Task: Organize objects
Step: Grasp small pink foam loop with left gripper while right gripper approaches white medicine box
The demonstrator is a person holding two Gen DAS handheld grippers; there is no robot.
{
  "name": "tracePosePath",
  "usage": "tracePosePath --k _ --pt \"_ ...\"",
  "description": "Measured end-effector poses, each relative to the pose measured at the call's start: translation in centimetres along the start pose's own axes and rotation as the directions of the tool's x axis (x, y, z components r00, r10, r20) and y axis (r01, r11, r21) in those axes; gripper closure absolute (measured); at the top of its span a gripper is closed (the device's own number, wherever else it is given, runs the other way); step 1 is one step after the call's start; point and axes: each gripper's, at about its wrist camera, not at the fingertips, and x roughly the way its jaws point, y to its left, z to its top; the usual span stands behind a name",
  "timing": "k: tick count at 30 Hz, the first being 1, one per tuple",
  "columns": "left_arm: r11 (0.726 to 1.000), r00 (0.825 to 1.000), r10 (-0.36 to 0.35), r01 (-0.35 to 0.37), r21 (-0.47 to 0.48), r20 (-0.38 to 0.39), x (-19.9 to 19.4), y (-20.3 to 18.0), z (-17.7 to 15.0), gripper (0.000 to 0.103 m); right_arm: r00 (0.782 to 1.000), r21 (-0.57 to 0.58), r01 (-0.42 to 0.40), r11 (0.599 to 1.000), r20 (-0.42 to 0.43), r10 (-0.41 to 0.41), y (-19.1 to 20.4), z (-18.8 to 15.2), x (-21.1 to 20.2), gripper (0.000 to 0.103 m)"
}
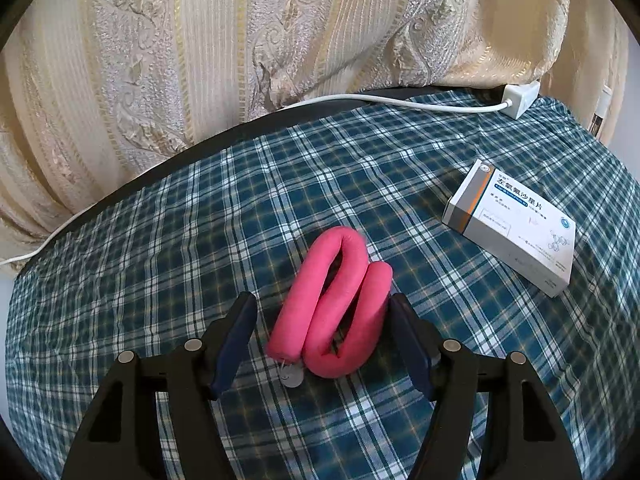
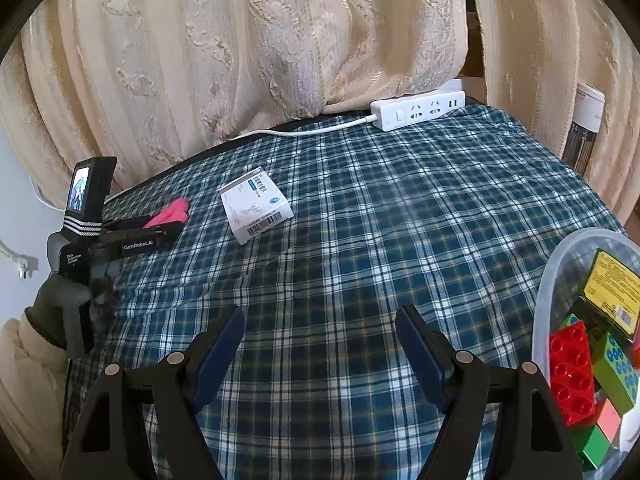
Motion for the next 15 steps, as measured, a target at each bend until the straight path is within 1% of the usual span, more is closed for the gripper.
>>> tracePosePath --k 2,3,6,10,12,15 --pt "1.000 1.000 -0.008 0.008 -0.001 0.001 0.0 0.0 0.0 0.040 1.000 -0.008 -0.002 1.000 -0.001 0.002 0.3 0.1 0.1 0.022" --pt "1.000 1.000 -0.018 0.018 0.001 0.004 -0.1 -0.1 0.0 0.045 1.000 -0.013 -0.002 1.000 -0.002 0.002 0.5 0.2 0.2 0.022" --pt "1.000 1.000 -0.008 0.008 -0.003 0.010 -0.3 -0.5 -0.1 0.047 1.000 -0.024 -0.002 1.000 -0.002 0.002 0.9 0.4 0.5 0.022" --pt "0.999 1.000 -0.009 0.010 -0.038 0.015 -0.5 -0.2 -0.2 0.048 1.000 -0.032 -0.005 0.999 -0.005 0.005 1.3 1.0 1.1 0.022" --pt "0.999 1.000 -0.006 0.007 -0.053 0.023 -0.8 0.0 -0.4 0.048 1.000 -0.017 -0.020 1.000 -0.017 0.019 1.3 1.4 1.8 0.022" --pt "0.997 0.999 -0.010 0.012 -0.078 0.036 -1.3 0.4 -0.5 0.049 1.000 -0.006 -0.020 1.000 -0.024 0.020 1.5 2.0 2.8 0.022"
